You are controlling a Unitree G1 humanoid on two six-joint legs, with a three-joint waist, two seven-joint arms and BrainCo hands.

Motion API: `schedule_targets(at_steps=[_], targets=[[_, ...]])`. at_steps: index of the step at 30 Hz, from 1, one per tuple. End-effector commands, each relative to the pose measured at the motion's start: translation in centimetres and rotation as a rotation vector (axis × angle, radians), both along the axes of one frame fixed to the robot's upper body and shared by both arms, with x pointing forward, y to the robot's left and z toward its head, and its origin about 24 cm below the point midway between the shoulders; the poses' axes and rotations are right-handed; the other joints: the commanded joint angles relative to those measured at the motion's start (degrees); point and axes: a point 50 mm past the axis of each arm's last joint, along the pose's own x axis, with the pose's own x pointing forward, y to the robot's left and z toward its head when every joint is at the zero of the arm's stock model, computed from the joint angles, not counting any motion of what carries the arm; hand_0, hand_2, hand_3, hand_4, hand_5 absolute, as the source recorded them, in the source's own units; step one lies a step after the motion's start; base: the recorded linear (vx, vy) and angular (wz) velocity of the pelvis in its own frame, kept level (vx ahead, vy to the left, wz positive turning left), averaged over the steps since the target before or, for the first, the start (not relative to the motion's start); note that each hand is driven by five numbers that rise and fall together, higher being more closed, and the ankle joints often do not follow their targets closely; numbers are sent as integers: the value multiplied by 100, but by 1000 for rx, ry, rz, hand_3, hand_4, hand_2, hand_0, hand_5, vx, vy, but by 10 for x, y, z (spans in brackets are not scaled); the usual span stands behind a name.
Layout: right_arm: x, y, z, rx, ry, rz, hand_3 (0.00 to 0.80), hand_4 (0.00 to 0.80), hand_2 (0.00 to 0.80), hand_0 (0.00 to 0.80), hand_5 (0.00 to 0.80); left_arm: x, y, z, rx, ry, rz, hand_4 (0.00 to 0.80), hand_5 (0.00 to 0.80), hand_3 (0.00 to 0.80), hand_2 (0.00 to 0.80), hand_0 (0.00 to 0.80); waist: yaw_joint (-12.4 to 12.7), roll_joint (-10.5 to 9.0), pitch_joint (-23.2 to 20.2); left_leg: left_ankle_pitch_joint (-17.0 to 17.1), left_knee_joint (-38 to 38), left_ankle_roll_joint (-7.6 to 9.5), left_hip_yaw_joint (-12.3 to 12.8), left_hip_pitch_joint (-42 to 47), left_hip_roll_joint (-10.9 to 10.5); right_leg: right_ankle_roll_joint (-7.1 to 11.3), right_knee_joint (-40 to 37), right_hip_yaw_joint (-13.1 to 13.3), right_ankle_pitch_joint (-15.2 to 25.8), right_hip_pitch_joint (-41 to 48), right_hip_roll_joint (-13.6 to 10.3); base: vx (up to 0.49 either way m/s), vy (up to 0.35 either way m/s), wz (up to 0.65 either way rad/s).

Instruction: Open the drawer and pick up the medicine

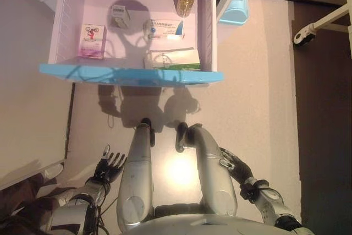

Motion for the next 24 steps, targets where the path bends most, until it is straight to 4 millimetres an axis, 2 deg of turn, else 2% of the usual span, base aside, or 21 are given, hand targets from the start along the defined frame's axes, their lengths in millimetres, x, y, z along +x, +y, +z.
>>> schedule_targets(at_steps=[1, 6, 11, 17, 19, 20, 23, 24], targets=[[-13, -11, 5, -33, -27, -12, 0, 0, 0, 0, 0, -29, -5, -14, 9, 94, -64, 0, 0, 0, 0, 0, -79, 118, -263, 218, -1010, 490, 278, 497, -154, 160, 1, -161, -177, 454, 29, 51, 14, 1], [-3, -27, 19, -96, -128, -155, 0, 0, 0, 0, 0, -43, -10, -20, 59, 132, -194, 0, 0, 0, 0, 0, -109, 177, -318, 230, -1197, 502, 320, 696, -176, 220, -192, -121, -79, 586, 4, 59, 5, -2], [14, -50, 55, -209, -303, -333, 0, 0, 0, 0, 0, -64, -10, -25, 130, 149, -343, 0, 0, 0, 0, 0, -173, 214, -324, 289, -1550, 532, 428, 968, -130, 416, -426, -55, 253, 707, -57, 54, -3, -7], [29, -74, 125, -399, -665, -413, 0, 0, 0, 0, 0, -106, -10, -32, 150, 177, -416, 0, 0, 0, 0, 0, -235, 270, -392, 358, -2162, 599, 553, 1354, -68, 724, -923, 60, 711, 915, -61, 49, -18, -9], [33, -79, 147, -476, -768, -393, 0, 0, 0, 0, 0, -112, -10, -33, 149, 173, -406, 0, 0, 0, 0, 0, -250, 302, -395, 367, -2289, 620, 571, 1446, -83, 801, -1061, 109, 846, 962, -60, 33, 16, 0], [37, -82, 167, -550, -857, -356, 0, 0, 0, 0, 0, -120, -10, -34, 135, 174, -397, 0, 0, 0, 0, 0, -255, 332, -400, 355, -2386, 630, 595, 1531, -94, 857, -1188, 141, 920, 1009, -72, 32, 29, 0], [44, -87, 207, -710, -1006, -295, 0, 0, 0, 0, 0, -132, -10, -35, 124, 194, -383, 0, 0, 0, 0, 0, -251, 381, -423, 331, -2551, 653, 649, 1675, -121, 972, -1413, 188, 1100, 1104, -105, 30, 30, -6], [45, -86, 215, -761, -1046, -273, 0, 0, 0, 0, 0, -134, -10, -35, 122, 200, -377, 0, 0, 0, 0, 0, -247, 394, -428, 328, -2588, 656, 657, 1704, -128, 992, -1462, 198, 1135, 1126, -110, -47, 16, -11]])
